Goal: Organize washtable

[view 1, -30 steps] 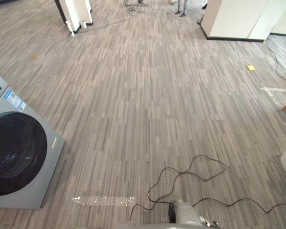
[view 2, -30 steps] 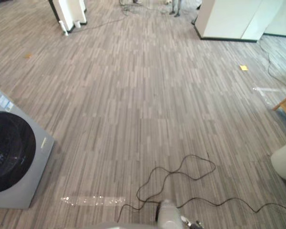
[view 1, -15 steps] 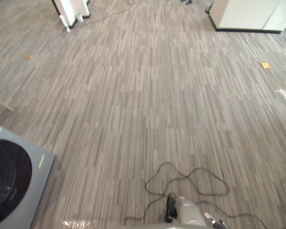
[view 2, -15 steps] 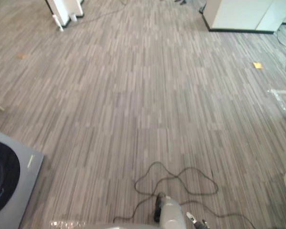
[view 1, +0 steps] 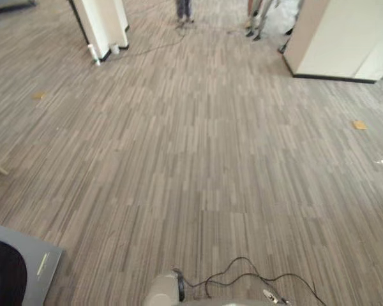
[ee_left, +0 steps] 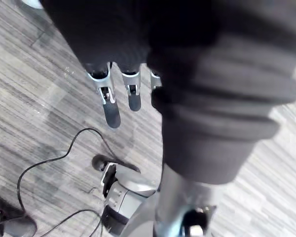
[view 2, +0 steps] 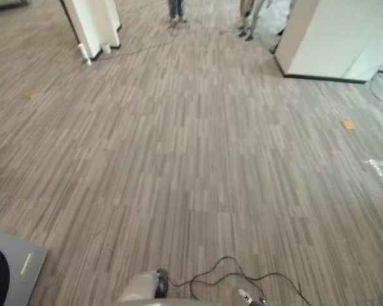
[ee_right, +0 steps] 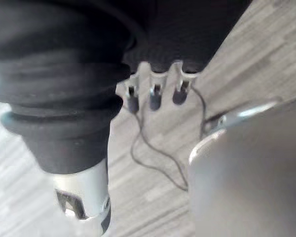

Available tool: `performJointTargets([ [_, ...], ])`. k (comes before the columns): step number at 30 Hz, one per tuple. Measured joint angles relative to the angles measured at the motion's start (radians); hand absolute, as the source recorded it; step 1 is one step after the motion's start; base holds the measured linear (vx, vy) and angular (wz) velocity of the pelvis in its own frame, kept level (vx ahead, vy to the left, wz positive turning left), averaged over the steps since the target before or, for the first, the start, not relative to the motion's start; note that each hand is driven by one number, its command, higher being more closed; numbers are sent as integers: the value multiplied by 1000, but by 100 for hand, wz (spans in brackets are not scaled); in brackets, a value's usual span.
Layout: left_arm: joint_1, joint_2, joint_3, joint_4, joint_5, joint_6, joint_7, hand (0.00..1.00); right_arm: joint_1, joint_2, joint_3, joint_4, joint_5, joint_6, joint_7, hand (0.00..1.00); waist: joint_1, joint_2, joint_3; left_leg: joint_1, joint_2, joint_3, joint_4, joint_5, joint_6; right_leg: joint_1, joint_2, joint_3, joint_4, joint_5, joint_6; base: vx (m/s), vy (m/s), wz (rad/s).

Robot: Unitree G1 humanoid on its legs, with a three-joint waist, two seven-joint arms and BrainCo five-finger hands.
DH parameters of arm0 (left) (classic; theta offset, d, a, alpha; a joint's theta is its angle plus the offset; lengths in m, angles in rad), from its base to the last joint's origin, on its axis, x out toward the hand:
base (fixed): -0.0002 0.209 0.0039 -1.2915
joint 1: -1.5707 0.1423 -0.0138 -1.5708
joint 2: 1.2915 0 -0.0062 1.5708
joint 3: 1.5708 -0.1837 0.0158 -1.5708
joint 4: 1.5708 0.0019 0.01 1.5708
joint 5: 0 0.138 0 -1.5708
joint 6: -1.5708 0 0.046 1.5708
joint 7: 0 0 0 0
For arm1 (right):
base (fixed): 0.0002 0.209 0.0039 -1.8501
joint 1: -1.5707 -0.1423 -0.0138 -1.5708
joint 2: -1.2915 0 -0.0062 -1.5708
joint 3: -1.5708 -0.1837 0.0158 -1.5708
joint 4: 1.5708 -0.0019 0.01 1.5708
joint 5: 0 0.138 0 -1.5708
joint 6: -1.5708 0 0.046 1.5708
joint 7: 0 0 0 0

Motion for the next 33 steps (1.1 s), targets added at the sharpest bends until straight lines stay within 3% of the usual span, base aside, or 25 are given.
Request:
performJointTargets([
  [2,-4,-5,29,20,5,14,6,0,-17,0,-7,6,-28,3,17,0,-2,-1,-17,31,-22,32,-13,-35,14,-17,-29,55,37,20,21,370,249,-53],
  [4,-2,0,31,36,49,24,3,0,-20,5,-35,4,-33,2,29,0,-6,4,-44,91,-39,53,-56,-62,26,-121,-44,128,280,40,51,348,186,-35],
  [5,-4,5,31,37,62,29,2,0,-19,4,-35,-5,-28,2,34,0,-9,0,-44,147,-55,59,-93,-68,35,-198,-46,172,469,97,72,258,108,-3],
  [6,-4,8,31,37,67,30,0,0,-18,4,-34,-8,-24,2,38,0,-13,-1,-42,174,-62,57,-110,-73,39,-231,-45,186,558,127,75,377,134,10],
  [7,-3,11,48,43,80,37,-17,0,-17,3,-35,-11,4,1,42,0,-33,3,-33,254,-75,40,-147,-93,43,-301,-35,182,748,131,59,307,97,14],
  [8,-5,10,57,51,81,43,-19,0,-17,3,-35,-11,15,0,42,0,-34,4,-33,286,-75,37,-161,-98,42,-321,-30,171,798,118,44,307,85,14],
  [10,-8,12,71,70,81,57,-18,0,-9,3,-42,-10,49,-6,43,0,-41,2,-29,390,-75,16,-231,-106,45,-402,2,97,871,31,-20,301,43,23],
  [11,-10,10,82,81,80,64,-15,0,-8,3,-66,-11,52,-7,44,0,-53,12,-31,426,-71,-10,-260,-119,53,-457,21,41,837,-11,-43,387,-6,46],
  [13,-14,-3,121,90,75,72,-16,0,2,6,-100,-15,81,-5,44,0,-64,30,-19,470,-48,-47,-278,-146,47,-523,60,-37,702,-38,-55,459,-95,67],
  [15,-14,-24,148,90,52,73,-16,0,32,8,-106,-15,95,-2,42,0,-61,55,-6,527,-14,-80,-311,-168,26,-576,99,-96,524,-19,-75,498,-132,62],
  [16,-6,-31,149,91,33,74,-15,0,42,4,-103,-18,102,0,44,0,-63,73,-10,565,8,-94,-341,-175,16,-612,125,-111,396,34,-89,609,-177,60],
  [17,5,-37,151,93,16,73,-15,0,43,-2,-91,-20,112,4,47,0,-66,82,-9,599,28,-109,-366,-176,13,-638,150,-118,332,125,-125,799,-240,69],
  [18,8,-39,151,97,-5,73,-14,0,53,-7,-67,-22,121,4,49,0,-74,76,-12,611,44,-128,-346,-171,4,-629,162,-114,326,220,-139,712,-221,55],
  [19,4,-49,156,100,-15,74,-14,0,60,-20,-51,-22,121,4,55,0,-72,92,-14,612,60,-137,-325,-162,-11,-618,164,-125,340,205,-144,726,-224,43],
  [20,5,-61,181,96,-44,74,-18,0,51,-33,-13,-33,118,0,62,0,-60,97,-11,602,69,-143,-268,-72,-80,-608,151,-148,402,166,-174,571,-181,27],
  [21,-2,-65,182,91,-54,74,-25,0,47,-36,-9,-34,118,0,64,0,-62,98,-7,596,67,-152,-241,-24,-83,-610,134,-163,448,161,-182,775,-292,37],
  [22,8,-72,181,80,-62,75,-41,0,53,-40,0,-45,121,6,68,0,-78,97,-7,574,68,-178,-137,55,-113,-611,134,-180,494,123,-160,487,-205,32],
  [23,14,-75,184,72,-64,76,-46,0,60,-37,14,-57,118,9,68,0,-88,99,-20,541,69,-192,-39,80,-144,-561,140,-183,402,133,-161,564,-265,23],
  [24,15,-96,187,61,-74,82,-55,0,69,-47,11,-79,119,10,69,0,-83,125,-17,455,106,-198,204,111,-198,-475,174,-190,329,73,-186,456,-159,-18],
  [25,4,-120,193,49,-83,87,-62,0,62,-60,3,-83,115,12,68,0,-78,157,-16,378,148,-189,380,111,-199,-423,221,-182,285,66,-195,660,-176,-42],
  [26,-3,-126,197,36,-92,91,-61,0,62,-59,3,-80,118,16,61,0,-79,159,-15,295,190,-157,525,106,-190,-360,251,-174,241,56,-207,622,-86,-58],
  [28,-6,-112,187,6,-92,88,-61,0,59,-49,9,-77,107,28,59,0,-71,127,-6,197,226,-75,607,62,-142,-252,267,-137,158,54,-209,441,-46,-50],
  [30,0,-107,166,-10,-91,78,-76,0,60,-36,-32,-52,71,33,58,0,-54,110,-4,143,234,-7,548,-7,-131,-154,259,-97,80,63,-194,376,2,-47],
  [31,0,-102,150,-11,-89,66,-80,0,58,-36,-55,-38,53,35,57,0,-53,107,-5,113,230,19,437,-36,-124,-101,244,-83,36,64,-177,351,62,-31],
  [33,0,-88,107,-11,-90,60,-82,0,50,-32,-70,-37,38,39,56,0,-55,105,-6,74,201,23,235,-41,-118,-48,213,-70,-11,58,-150,390,148,-13],
])
